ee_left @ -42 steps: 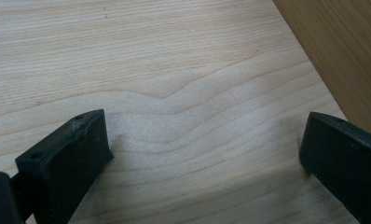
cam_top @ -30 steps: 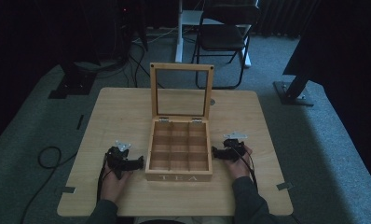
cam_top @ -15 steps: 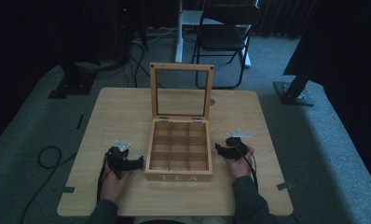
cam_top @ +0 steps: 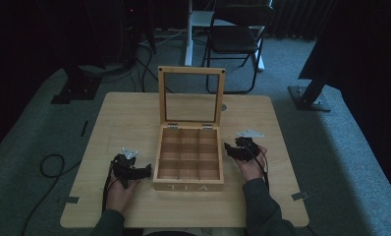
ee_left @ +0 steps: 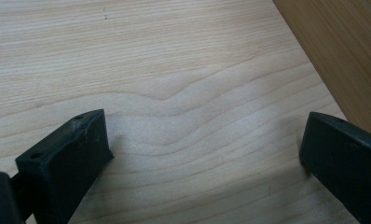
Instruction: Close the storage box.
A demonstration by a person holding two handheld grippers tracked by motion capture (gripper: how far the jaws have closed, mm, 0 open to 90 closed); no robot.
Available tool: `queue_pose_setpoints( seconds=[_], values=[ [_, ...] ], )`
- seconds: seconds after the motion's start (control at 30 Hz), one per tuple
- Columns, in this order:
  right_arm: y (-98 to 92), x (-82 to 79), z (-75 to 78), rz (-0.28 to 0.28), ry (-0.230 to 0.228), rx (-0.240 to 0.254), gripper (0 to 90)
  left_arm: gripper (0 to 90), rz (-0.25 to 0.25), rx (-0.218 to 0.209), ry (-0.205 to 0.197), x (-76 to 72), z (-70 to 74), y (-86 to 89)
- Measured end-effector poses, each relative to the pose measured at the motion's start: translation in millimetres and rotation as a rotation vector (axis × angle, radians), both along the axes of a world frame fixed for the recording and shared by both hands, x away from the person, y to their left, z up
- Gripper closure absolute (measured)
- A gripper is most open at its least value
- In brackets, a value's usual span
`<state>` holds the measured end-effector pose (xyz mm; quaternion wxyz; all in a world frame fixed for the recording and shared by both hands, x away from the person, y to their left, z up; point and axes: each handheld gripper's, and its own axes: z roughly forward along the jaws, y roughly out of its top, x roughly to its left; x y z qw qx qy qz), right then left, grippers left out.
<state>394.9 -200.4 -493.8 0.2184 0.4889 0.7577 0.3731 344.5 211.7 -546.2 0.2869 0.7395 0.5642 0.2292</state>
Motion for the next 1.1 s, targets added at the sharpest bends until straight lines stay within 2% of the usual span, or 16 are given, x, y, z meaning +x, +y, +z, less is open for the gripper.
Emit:
queue_pose_setpoints(
  seconds=[0.07,0.13,0.37,0.73,1.1],
  values=[
    [1.8,2.0,3.3,0.002,0.003,0.004,46.0,1.6,0.000,-0.002,-0.003,0.1,-0.2,-0.1],
    [5.4,4.4,8.1,0.012,0.004,-0.012,46.0,1.6,0.000,-0.002,-0.003,0.3,-0.2,0.0],
    [13.4,12.3,23.3,0.039,-0.023,-0.029,46.0,1.6,0.002,-0.002,-0.002,1.3,-0.1,-0.1],
    [25.4,16.2,45.2,0.063,-0.065,-0.038,45.8,1.6,0.006,-0.003,-0.002,2.1,-0.1,-0.4],
    [27.0,26.3,62.3,0.065,-0.098,-0.016,41.6,1.6,0.004,0.000,-0.002,2.2,-0.1,-0.2]
  ],
)
